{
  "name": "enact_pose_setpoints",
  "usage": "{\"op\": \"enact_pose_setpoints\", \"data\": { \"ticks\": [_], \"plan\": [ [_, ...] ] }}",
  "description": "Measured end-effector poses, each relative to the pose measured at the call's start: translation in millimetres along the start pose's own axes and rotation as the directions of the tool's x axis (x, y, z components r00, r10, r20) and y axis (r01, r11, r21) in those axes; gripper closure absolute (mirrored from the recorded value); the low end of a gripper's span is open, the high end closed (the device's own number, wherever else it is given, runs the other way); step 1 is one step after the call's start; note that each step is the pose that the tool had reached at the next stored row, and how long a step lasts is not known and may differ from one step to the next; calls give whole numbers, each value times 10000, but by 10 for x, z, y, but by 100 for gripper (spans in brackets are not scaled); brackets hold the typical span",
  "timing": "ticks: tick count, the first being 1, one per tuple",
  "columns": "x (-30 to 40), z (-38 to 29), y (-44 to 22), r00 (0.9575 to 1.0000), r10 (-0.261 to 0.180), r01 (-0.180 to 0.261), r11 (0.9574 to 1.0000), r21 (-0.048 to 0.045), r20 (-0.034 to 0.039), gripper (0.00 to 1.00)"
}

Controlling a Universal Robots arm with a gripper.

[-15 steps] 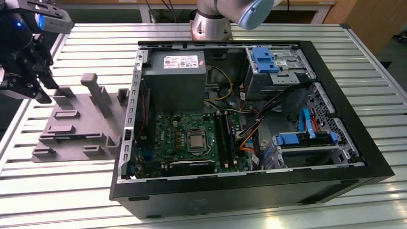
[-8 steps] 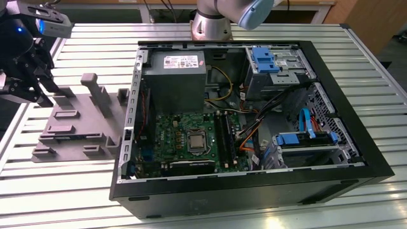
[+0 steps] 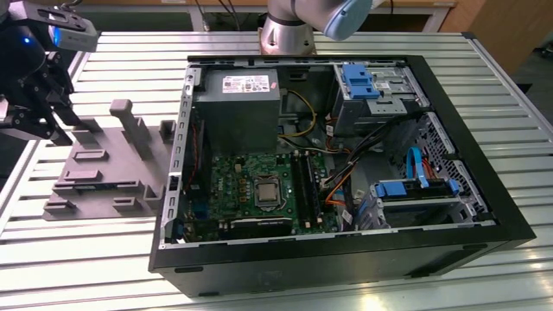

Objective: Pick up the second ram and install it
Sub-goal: 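Pick up the second ram and move it above second insertion slot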

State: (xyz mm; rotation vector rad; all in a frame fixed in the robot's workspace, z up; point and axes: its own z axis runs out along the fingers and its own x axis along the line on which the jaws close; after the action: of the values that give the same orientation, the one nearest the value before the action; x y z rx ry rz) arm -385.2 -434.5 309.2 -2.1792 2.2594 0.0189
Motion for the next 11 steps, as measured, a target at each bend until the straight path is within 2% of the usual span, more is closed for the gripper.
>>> {"op": "enact_pose_setpoints", "data": {
  "ticks": [3,11],
  "plan": [
    [18,30,8,10000,1,-1,10000,-2,8,56],
    [43,175,33,10000,1,-1,10000,-2,8,56]
  ]
}}
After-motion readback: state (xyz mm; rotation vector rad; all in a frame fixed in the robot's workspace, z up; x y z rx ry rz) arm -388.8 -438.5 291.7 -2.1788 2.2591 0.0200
